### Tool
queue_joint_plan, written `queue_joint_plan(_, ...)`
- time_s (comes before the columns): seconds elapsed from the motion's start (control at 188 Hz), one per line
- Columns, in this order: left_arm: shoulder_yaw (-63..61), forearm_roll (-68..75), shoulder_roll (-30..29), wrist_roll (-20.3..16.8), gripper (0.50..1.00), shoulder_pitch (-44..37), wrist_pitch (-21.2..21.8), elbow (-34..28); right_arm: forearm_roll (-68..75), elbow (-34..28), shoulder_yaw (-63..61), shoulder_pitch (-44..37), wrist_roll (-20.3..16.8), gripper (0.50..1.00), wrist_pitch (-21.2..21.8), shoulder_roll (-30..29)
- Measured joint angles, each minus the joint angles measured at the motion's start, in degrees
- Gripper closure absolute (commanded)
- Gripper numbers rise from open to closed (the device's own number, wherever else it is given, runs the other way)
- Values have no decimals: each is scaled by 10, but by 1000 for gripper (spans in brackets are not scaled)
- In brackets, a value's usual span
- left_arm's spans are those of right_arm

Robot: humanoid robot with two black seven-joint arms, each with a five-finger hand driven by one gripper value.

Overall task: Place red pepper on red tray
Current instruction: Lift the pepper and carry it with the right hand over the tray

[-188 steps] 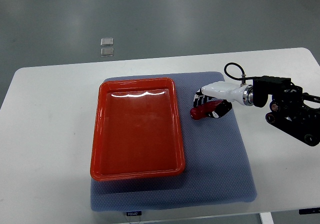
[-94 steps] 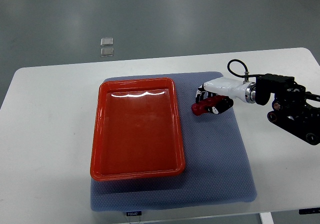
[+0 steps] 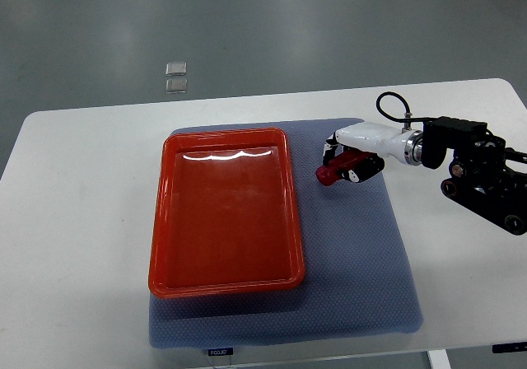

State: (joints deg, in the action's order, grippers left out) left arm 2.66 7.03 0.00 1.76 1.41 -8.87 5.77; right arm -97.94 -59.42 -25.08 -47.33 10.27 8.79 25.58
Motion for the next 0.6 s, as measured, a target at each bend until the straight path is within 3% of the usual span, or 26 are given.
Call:
queue_joint_plan(0.404, 0, 0, 0, 0, 500, 0, 0, 0, 47, -1, -5, -46, 0, 1000, 0, -14)
queue_joint_plan(0.601, 0, 0, 0, 0, 500, 0, 0, 0, 52, 0, 5, -74, -1, 1000, 1, -56)
